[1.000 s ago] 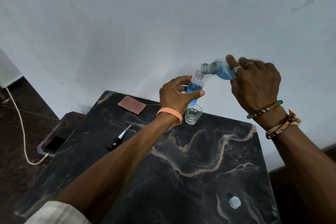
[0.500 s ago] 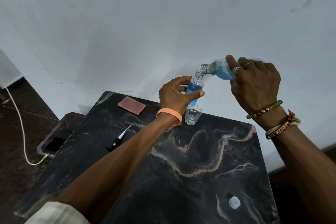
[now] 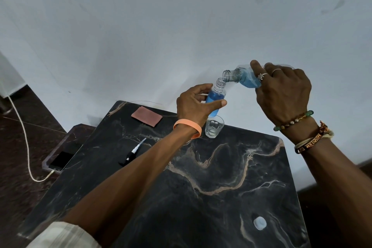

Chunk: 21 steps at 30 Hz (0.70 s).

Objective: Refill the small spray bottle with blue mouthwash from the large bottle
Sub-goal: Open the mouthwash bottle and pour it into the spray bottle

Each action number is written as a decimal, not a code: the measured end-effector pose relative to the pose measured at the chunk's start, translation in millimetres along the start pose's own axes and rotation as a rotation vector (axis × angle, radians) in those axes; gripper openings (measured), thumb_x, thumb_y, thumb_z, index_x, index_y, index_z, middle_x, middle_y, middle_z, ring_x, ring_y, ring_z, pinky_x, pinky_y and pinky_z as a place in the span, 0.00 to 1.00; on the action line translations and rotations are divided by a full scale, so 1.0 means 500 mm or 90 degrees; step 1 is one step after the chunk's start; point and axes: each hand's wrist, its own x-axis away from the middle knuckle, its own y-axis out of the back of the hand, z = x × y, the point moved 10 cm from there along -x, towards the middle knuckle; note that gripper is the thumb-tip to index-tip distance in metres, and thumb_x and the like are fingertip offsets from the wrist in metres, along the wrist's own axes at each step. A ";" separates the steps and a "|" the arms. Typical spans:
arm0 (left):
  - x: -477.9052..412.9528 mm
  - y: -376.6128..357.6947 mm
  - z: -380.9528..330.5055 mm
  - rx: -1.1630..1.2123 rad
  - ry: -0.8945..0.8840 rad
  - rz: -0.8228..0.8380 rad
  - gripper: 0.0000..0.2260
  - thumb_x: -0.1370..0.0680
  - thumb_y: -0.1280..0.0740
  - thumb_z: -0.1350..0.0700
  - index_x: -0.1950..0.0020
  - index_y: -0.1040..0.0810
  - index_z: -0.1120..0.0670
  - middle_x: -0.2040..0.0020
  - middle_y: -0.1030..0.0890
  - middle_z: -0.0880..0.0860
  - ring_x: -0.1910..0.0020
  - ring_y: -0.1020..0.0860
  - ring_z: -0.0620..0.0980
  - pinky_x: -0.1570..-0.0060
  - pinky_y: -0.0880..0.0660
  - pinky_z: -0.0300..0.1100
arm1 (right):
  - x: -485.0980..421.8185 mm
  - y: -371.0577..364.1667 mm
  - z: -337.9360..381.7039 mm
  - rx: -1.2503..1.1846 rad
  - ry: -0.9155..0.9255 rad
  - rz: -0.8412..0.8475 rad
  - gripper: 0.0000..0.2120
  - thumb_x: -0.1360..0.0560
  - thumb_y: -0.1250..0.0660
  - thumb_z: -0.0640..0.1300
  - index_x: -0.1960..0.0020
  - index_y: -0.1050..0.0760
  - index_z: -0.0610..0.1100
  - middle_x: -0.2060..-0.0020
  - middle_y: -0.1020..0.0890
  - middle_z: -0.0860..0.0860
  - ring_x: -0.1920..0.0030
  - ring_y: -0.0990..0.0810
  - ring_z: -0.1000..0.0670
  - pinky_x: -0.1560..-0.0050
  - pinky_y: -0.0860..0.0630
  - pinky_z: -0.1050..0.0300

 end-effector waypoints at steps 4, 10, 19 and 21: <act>0.002 0.001 -0.003 0.004 0.002 0.001 0.24 0.37 0.19 0.49 0.43 0.19 0.52 0.46 0.16 0.48 0.57 0.20 0.37 0.60 0.25 0.25 | -0.001 0.001 0.001 0.004 0.000 0.007 0.24 0.26 0.34 0.37 0.30 0.28 0.42 0.44 0.19 0.37 0.48 0.20 0.34 0.51 0.27 0.44; 0.004 0.003 -0.005 0.002 -0.002 0.002 0.25 0.36 0.19 0.50 0.42 0.19 0.52 0.45 0.17 0.49 0.54 0.19 0.43 0.58 0.24 0.26 | -0.002 0.009 0.003 0.000 0.007 -0.008 0.24 0.28 0.34 0.36 0.31 0.27 0.42 0.46 0.18 0.37 0.49 0.20 0.34 0.52 0.27 0.45; 0.007 0.008 -0.009 -0.003 -0.004 0.002 0.25 0.36 0.20 0.50 0.41 0.19 0.53 0.45 0.17 0.50 0.55 0.20 0.41 0.61 0.26 0.24 | 0.000 0.010 0.006 0.003 0.007 -0.009 0.24 0.27 0.34 0.36 0.31 0.27 0.42 0.46 0.18 0.37 0.49 0.20 0.34 0.52 0.26 0.44; 0.007 0.007 -0.008 -0.005 -0.004 0.004 0.25 0.36 0.20 0.50 0.41 0.19 0.53 0.44 0.17 0.50 0.54 0.20 0.42 0.60 0.26 0.23 | 0.000 0.009 0.006 0.001 0.008 -0.007 0.24 0.27 0.33 0.37 0.31 0.27 0.42 0.46 0.18 0.37 0.49 0.20 0.34 0.51 0.26 0.44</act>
